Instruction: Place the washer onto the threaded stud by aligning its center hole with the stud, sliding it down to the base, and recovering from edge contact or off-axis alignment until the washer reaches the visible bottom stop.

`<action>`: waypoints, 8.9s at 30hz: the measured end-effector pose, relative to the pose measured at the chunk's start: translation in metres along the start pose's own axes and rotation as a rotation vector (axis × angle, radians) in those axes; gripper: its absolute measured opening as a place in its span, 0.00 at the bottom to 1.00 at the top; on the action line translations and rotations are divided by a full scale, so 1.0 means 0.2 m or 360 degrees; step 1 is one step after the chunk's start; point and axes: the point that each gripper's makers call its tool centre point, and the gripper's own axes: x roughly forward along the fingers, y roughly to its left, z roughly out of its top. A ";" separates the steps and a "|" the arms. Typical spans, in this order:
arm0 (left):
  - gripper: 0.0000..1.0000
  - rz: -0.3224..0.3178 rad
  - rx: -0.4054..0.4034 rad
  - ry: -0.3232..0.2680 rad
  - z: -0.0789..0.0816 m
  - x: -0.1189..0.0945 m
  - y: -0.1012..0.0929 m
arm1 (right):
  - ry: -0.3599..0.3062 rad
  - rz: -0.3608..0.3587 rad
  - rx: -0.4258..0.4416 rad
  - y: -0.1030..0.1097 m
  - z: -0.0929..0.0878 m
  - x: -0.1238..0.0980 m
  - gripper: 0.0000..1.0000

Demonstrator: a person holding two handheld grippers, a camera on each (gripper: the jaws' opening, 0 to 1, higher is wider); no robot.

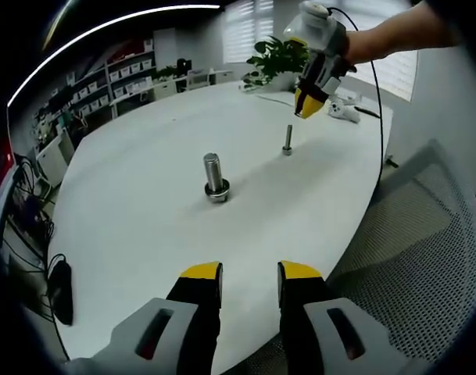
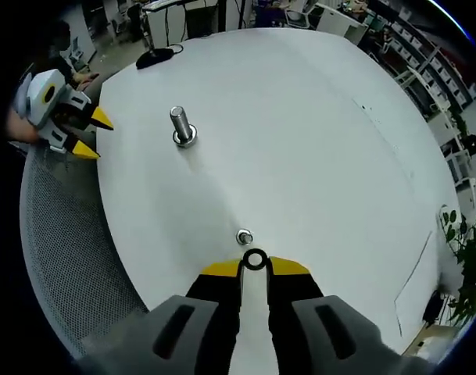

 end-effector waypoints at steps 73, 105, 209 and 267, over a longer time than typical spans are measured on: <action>0.26 0.0002 -0.0023 0.0057 -0.04 0.01 0.01 | 0.0079 0.0129 0.0076 0.05 -0.07 0.32 0.20; 0.27 -0.0024 -0.0037 0.0044 -0.03 0.01 -0.01 | -0.0566 -0.0109 0.0497 0.26 -0.14 -0.06 0.25; 0.28 -0.0033 -0.0148 -0.0133 0.06 -0.01 0.00 | -0.0979 -0.0272 0.0795 0.38 -0.27 -0.09 0.42; 0.28 -0.0008 -0.0153 -0.0130 0.06 -0.01 0.01 | -0.0936 -0.0264 0.0763 0.39 -0.28 -0.07 0.41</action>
